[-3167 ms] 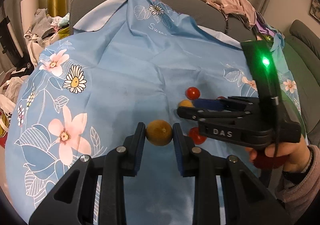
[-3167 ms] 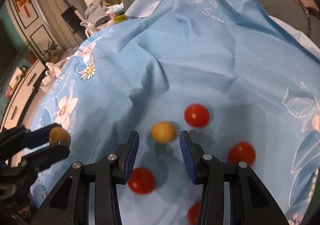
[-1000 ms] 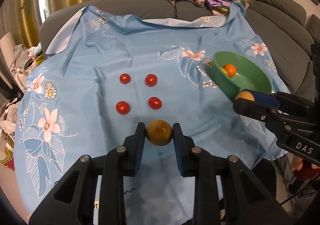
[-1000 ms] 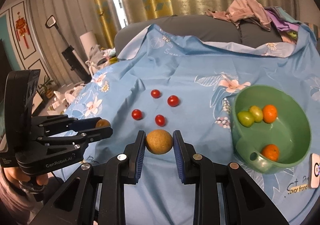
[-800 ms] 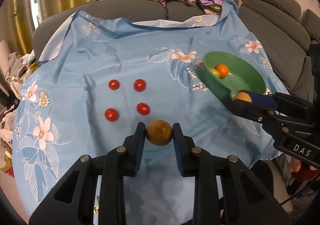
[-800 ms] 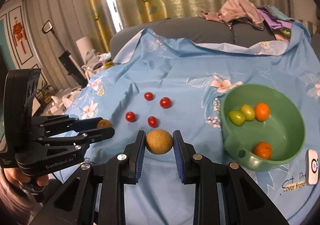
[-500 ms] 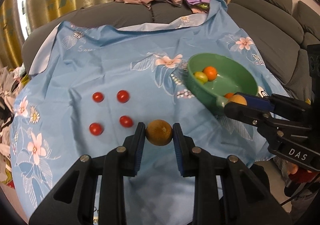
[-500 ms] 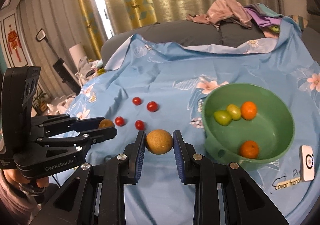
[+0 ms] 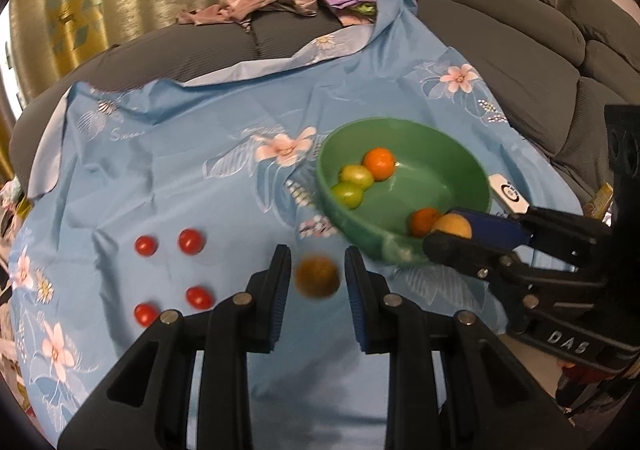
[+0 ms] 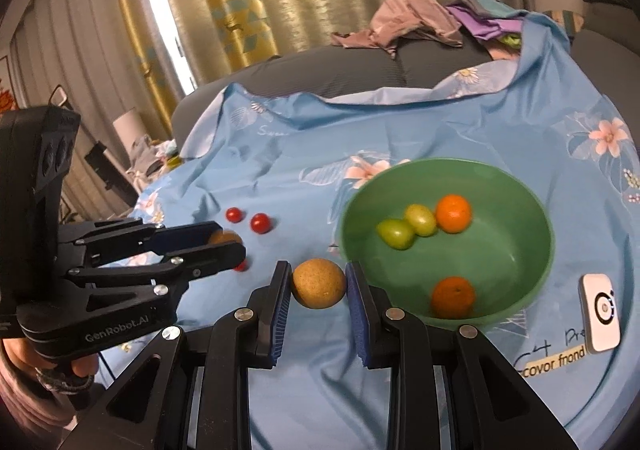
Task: Organize fruits
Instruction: 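Carry both yellow-brown tomatoes over the green bowl and open both tools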
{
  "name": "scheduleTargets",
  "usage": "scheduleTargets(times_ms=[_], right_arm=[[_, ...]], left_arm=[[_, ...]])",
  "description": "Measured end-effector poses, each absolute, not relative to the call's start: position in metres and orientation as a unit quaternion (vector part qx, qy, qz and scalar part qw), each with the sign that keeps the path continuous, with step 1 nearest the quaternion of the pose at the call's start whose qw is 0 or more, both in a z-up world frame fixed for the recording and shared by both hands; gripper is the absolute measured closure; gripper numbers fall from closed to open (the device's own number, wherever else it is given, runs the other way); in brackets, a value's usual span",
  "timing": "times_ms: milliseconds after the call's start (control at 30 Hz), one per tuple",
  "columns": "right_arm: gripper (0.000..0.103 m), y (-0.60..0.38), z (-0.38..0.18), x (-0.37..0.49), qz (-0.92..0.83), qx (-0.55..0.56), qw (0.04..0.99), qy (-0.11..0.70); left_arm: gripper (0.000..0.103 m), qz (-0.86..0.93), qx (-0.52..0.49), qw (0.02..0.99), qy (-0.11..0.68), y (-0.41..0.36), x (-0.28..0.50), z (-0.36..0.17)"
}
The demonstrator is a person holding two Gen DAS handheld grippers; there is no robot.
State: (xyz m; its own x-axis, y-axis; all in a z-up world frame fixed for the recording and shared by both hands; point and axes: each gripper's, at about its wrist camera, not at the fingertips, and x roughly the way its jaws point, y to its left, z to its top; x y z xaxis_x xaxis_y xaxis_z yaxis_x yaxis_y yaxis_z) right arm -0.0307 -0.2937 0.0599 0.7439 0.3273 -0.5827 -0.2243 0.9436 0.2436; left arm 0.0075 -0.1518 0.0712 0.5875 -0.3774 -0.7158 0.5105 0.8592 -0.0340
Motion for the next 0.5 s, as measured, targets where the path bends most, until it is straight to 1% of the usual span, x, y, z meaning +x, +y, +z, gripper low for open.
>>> scheduleTargets(times_ms=[200, 300, 400, 500], right_arm=[[0.074, -0.312, 0.057, -0.026, 0.126, 0.09, 0.934, 0.322], [0.074, -0.319, 0.054, -0.021, 0.119, 0.096, 0.934, 0.324], [0.074, -0.323, 0.051, -0.019, 0.124, 0.103, 0.932, 0.326], [0.074, -0.32, 0.048, -0.015, 0.141, 0.103, 0.929, 0.327]], left_arm=[[0.076, -0.272, 0.1, 0.881, 0.374, -0.179, 0.019, 0.073], [0.074, -0.271, 0.1, 0.88, 0.377, -0.182, 0.027, 0.069], [0.073, -0.25, 0.081, 0.881, 0.394, -0.161, 0.044, 0.058], [0.075, -0.222, 0.073, 0.873, 0.428, -0.135, 0.062, 0.033]])
